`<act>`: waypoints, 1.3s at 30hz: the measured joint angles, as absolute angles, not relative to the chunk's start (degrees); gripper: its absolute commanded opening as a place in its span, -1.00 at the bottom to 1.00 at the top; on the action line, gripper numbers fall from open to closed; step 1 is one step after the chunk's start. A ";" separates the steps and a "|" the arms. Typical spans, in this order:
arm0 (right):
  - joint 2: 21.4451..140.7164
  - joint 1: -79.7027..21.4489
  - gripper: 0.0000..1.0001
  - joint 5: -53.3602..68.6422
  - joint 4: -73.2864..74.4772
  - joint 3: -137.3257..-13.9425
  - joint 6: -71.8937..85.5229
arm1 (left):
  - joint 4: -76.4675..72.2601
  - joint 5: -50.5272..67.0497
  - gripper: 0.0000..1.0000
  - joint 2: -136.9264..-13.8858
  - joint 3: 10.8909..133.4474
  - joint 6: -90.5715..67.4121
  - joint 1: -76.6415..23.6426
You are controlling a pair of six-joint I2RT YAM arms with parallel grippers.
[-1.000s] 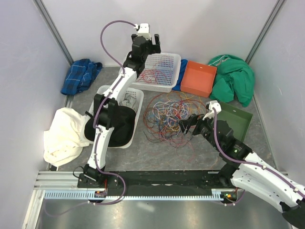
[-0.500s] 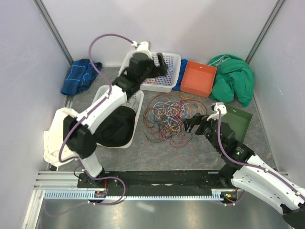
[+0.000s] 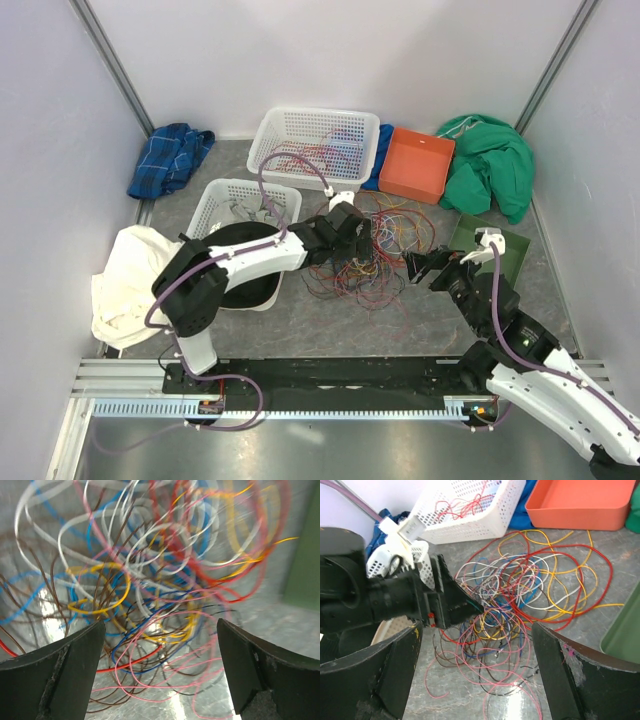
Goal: Untangle the cables
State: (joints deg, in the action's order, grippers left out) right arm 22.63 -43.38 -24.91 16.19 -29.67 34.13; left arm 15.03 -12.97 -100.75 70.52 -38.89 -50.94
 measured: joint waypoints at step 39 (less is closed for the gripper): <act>19.20 -43.38 0.91 -19.94 13.78 -35.59 29.63 | 4.95 2.28 -0.97 -64.45 61.47 -24.67 -52.84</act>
